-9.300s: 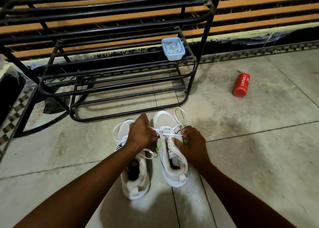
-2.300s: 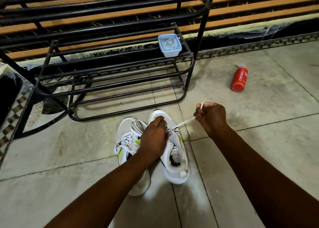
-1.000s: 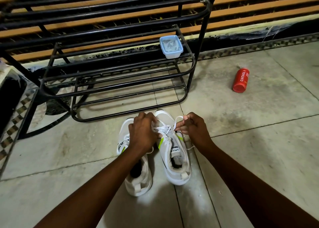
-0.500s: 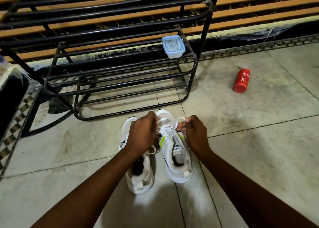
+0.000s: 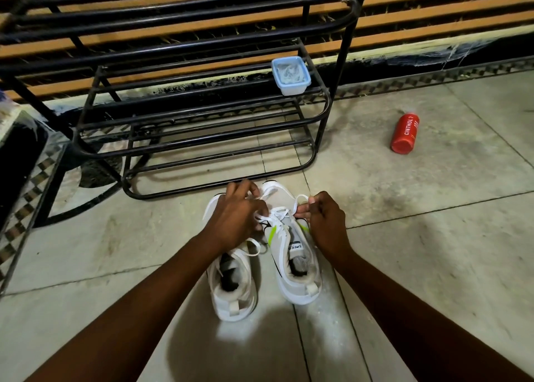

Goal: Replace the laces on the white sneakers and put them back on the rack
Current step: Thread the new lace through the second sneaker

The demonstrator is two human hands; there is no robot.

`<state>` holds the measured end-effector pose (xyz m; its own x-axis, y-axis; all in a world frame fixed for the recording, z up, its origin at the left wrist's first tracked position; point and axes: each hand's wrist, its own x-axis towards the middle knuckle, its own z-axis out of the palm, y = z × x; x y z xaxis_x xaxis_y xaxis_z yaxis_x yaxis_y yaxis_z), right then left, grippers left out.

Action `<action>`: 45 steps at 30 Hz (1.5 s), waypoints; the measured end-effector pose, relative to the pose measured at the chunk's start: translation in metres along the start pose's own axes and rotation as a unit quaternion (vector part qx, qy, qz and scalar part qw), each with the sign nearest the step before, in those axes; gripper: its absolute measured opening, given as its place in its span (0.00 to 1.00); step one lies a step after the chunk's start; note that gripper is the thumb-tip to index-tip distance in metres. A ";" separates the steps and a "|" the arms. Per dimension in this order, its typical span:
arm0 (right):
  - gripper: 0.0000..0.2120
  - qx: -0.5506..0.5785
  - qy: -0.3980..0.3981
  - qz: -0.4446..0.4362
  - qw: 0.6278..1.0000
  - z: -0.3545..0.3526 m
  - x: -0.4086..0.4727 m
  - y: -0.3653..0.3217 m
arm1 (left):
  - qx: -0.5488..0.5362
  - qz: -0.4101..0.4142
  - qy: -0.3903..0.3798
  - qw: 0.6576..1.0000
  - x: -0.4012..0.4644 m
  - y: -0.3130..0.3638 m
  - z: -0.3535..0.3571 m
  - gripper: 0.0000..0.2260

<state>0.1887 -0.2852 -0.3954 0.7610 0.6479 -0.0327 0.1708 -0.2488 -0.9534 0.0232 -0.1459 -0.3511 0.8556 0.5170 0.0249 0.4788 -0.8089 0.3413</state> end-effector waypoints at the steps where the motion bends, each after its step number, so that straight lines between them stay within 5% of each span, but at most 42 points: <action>1: 0.13 -0.002 0.001 -0.001 1.000 0.000 0.000 0.000 | 0.026 -0.001 -0.001 1.000 -0.002 0.003 0.001 0.13; 5: 0.13 -0.046 0.004 -0.028 0.999 0.002 -0.001 0.001 | 0.004 -0.011 0.031 0.999 -0.002 0.012 -0.004 0.07; 12: 0.12 -0.025 0.003 -0.011 1.000 0.002 0.001 0.000 | -0.143 -0.017 -0.180 0.973 -0.007 0.024 -0.027 0.08; 21: 0.12 0.003 -0.005 0.014 1.000 0.002 0.001 -0.005 | -0.055 -0.131 -0.138 0.980 -0.009 0.024 -0.022 0.08; 28: 0.13 0.088 -0.019 0.055 0.994 -0.001 0.005 -0.004 | 0.036 -0.081 -0.065 0.994 -0.002 0.034 -0.015 0.39; 31: 0.13 0.147 -0.012 0.058 0.987 -0.002 0.007 -0.011 | 0.037 -0.048 -0.124 0.990 0.006 0.032 -0.014 0.48; 34: 0.14 0.261 -0.028 0.087 0.961 -0.002 0.008 -0.024 | 0.056 -0.036 -0.192 0.979 0.011 0.028 -0.008 0.46; 41: 0.13 0.363 -0.070 0.138 0.919 0.004 0.012 -0.030 | 0.112 -0.039 -0.160 0.980 0.011 0.028 0.004 0.45; 45: 0.13 0.269 -0.060 0.039 0.961 -0.008 0.022 -0.036 | 0.125 -0.044 -0.169 0.977 0.010 0.027 0.008 0.46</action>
<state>0.2045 -0.2679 -0.3597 0.6759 0.7280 -0.1146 -0.2563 0.0864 -0.9627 0.0460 -0.1653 -0.3496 0.8041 0.5002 -0.3211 0.5510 -0.8299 0.0871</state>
